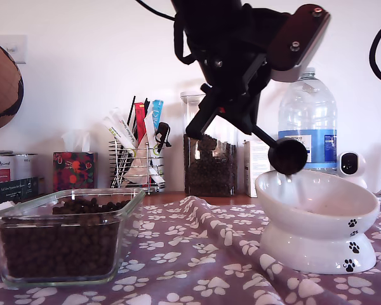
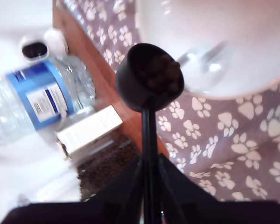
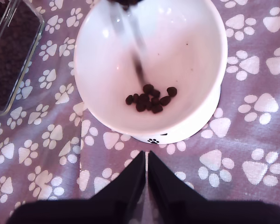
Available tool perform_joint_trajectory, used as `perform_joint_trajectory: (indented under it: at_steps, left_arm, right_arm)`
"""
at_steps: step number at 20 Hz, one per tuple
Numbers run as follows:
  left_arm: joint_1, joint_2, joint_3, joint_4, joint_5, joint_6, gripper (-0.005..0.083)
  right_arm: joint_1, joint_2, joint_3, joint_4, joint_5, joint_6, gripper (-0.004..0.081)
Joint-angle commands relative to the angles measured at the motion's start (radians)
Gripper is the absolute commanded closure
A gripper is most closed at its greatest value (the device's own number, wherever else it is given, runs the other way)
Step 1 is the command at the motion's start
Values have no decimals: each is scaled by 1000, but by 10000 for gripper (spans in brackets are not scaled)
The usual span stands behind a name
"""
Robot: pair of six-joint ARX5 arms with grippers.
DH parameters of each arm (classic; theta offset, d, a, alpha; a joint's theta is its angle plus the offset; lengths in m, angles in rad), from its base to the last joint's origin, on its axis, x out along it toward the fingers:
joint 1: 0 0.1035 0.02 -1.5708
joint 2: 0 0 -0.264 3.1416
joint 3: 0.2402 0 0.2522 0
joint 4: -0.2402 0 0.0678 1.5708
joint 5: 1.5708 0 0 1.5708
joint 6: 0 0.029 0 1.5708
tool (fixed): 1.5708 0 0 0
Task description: Measure one spoon of cat food and pour it into the food bowl
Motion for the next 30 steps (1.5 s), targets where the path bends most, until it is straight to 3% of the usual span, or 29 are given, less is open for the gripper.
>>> perform_joint_trajectory:
  at_steps: [1,10,25,30]
  left_arm:
    - [-3,7,5,-11,-5,5,794]
    - [-31,7,5,22,-34,50,794]
    - [-94,7,5,92,-232,42,794]
    - [-99,7,5,104,-248,20,794]
  right_arm:
    - [3,3,13,4,-1,0,782]
    - [3,3,13,3,-11,2,782]
    - [3,3,13,8,-11,10,782]
    - [4,3,13,7,-11,10,782]
